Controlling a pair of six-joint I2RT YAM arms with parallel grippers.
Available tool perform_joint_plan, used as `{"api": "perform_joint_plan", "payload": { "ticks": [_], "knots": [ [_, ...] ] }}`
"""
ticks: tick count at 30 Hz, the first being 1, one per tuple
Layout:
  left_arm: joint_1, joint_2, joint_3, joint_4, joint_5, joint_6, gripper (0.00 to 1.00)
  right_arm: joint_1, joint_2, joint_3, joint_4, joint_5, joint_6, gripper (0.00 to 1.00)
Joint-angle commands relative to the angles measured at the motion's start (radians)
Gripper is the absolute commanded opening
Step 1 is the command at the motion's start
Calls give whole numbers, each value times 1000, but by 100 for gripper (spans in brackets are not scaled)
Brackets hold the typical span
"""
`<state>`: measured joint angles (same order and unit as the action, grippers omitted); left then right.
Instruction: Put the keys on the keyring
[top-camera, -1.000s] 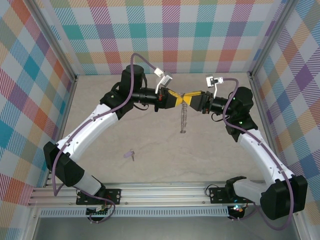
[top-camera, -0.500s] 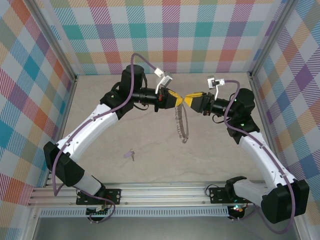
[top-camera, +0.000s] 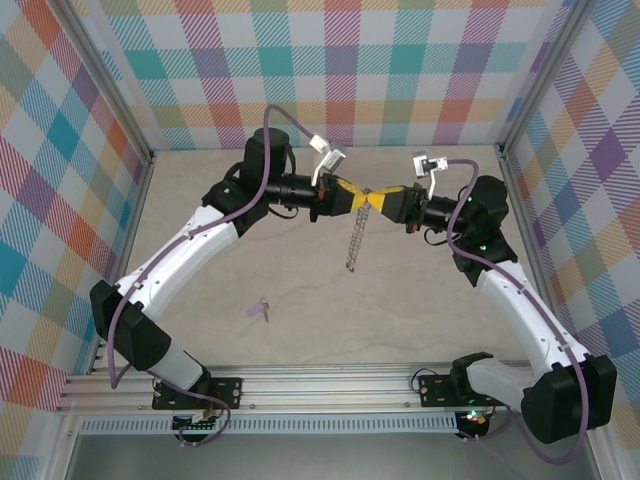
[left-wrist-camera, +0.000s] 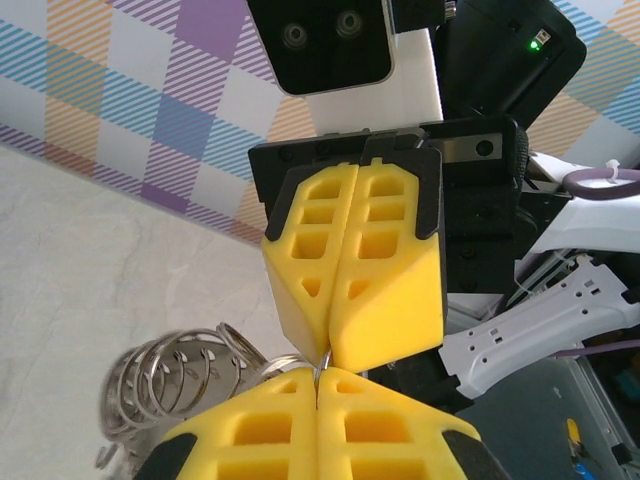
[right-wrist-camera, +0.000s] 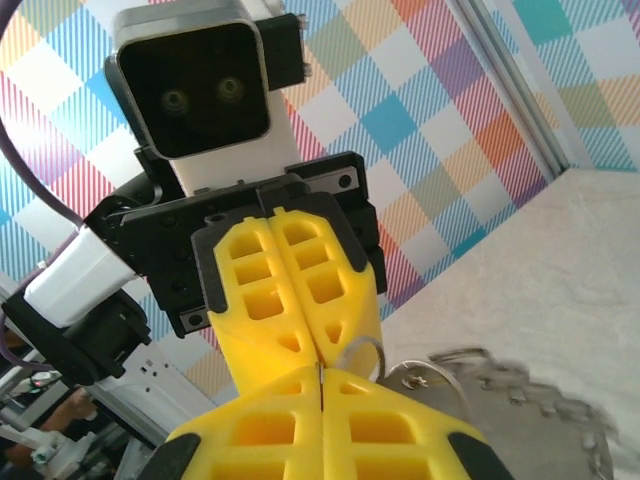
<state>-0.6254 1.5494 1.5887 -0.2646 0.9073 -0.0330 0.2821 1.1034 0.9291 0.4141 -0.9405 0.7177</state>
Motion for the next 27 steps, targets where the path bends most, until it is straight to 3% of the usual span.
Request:
{"api": "perform_joint_plan", "payload": {
  "ticks": [1, 3, 7, 10, 19, 27],
  "knots": [
    [3, -1, 39, 29, -1, -9, 0, 5, -3, -3, 31, 4, -16, 0],
    [6, -14, 24, 47, -69, -36, 6, 3, -10, -12, 26, 31, -29, 0],
    [45, -85, -90, 223, -197, -193, 36, -5, -11, -32, 71, 62, -16, 0],
    [69, -135, -178, 348, -229, -300, 43, -7, -11, -42, 118, 70, 4, 0],
    [62, -167, -310, 565, -185, -482, 42, -6, 5, -87, 375, 131, 121, 0],
    [4, -141, -328, 666, -190, -545, 38, -4, 62, -102, 569, 198, 248, 0]
  ]
}}
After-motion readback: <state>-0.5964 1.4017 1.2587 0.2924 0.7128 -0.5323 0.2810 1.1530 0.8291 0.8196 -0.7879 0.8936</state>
